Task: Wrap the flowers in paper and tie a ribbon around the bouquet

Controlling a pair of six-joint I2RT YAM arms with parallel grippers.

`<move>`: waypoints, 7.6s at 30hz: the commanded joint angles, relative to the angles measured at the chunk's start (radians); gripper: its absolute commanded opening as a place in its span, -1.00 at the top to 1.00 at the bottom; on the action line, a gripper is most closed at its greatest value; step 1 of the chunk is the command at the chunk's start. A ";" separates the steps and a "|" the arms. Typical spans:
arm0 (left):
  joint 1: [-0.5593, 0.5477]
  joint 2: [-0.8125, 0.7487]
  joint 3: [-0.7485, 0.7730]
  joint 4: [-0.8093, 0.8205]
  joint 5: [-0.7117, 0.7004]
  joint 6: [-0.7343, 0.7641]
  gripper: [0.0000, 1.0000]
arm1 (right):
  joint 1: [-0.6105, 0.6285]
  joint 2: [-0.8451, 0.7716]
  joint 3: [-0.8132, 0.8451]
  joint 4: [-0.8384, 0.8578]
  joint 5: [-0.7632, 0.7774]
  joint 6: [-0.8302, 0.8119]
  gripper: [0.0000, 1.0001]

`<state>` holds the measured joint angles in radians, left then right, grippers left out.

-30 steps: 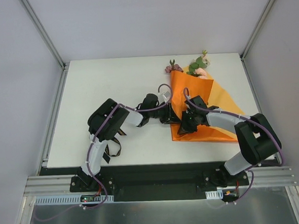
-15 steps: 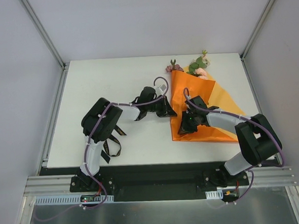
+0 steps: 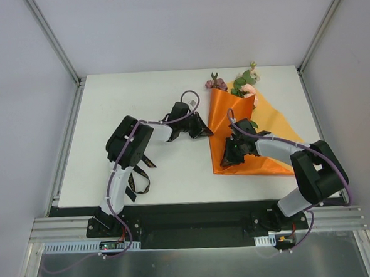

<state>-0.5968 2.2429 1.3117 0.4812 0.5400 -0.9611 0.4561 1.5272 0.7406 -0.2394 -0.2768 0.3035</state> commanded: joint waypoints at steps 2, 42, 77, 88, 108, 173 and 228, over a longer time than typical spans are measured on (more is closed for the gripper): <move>0.041 0.058 0.066 -0.032 -0.051 -0.053 1.00 | 0.001 0.021 0.028 -0.046 0.022 0.000 0.72; 0.203 0.567 1.001 -0.387 -0.164 -0.226 1.00 | 0.004 0.007 0.106 -0.124 -0.004 0.020 0.72; -0.179 -0.134 0.038 -0.179 0.247 0.202 0.35 | -0.215 -0.300 -0.125 -0.163 -0.007 -0.021 0.10; -0.179 -0.190 -0.028 -0.147 0.265 0.196 0.35 | -0.323 -0.260 -0.149 0.055 -0.189 -0.015 -0.15; -0.173 -0.195 -0.016 -0.139 0.296 0.187 0.35 | -0.333 -0.374 -0.219 -0.047 -0.148 0.055 0.99; -0.074 0.304 0.591 -0.260 0.434 0.068 0.42 | -0.232 -0.145 -0.018 -0.146 0.087 0.078 0.99; -0.213 0.144 0.120 0.010 0.430 0.007 1.00 | -0.290 -0.325 0.071 -0.325 0.271 -0.067 -0.09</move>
<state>-0.8101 2.3806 1.4071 0.5365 0.9646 -1.0172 0.1886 1.2297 0.7017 -0.5095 -0.0410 0.3328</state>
